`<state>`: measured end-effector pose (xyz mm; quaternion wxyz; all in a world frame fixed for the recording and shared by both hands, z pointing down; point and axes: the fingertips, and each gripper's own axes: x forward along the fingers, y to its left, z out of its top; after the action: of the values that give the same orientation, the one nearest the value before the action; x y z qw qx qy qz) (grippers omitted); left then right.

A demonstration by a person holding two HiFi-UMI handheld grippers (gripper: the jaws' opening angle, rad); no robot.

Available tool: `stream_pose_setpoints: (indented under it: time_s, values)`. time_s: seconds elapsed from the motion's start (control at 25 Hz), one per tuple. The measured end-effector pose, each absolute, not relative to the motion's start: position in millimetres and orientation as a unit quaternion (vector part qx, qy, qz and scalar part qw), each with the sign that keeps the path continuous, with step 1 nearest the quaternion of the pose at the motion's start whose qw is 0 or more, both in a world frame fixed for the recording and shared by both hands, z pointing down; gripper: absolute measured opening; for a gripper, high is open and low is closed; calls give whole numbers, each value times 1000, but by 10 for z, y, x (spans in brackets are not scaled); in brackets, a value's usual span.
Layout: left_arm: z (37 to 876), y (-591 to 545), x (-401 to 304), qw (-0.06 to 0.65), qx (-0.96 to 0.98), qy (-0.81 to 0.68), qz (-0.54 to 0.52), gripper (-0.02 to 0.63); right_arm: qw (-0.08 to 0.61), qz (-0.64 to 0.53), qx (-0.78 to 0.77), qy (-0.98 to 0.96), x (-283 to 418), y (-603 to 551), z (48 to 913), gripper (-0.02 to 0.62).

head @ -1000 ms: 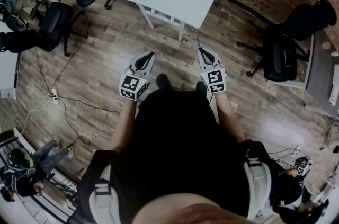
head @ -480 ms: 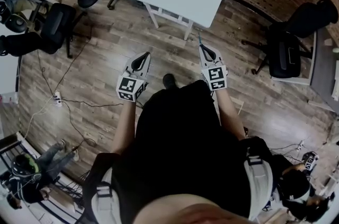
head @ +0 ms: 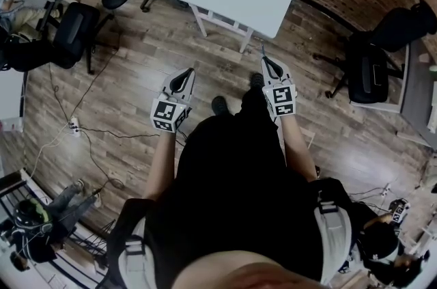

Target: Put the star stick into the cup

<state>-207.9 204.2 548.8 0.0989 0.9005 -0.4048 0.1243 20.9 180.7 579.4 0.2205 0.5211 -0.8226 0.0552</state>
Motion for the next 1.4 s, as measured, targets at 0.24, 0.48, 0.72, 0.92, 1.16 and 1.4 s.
stream_pose_setpoints:
  time_s: [0.24, 0.48, 0.72, 0.92, 1.16, 1.4]
  values:
    - [5508, 1917, -2053, 106, 893, -419, 128, 21, 234, 46, 507, -828, 206, 1593, 5835, 2]
    - [5496, 1695, -1936, 107, 890, -425, 129, 21, 238, 43, 493, -836, 276, 1296, 5839, 2]
    - [5487, 1421, -1797, 112, 887, -428, 131, 22, 242, 46, 488, -838, 410, 993, 5849, 2]
    - [5496, 1189, -1671, 115, 883, -433, 136, 22, 247, 48, 479, -841, 542, 726, 5873, 2]
    - [5434, 891, -1522, 115, 876, -447, 138, 21, 247, 44, 462, -850, 666, 341, 5824, 2]
    - [5411, 594, -1318, 113, 866, -467, 141, 21, 243, 39, 448, -859, 881, -84, 5781, 2]
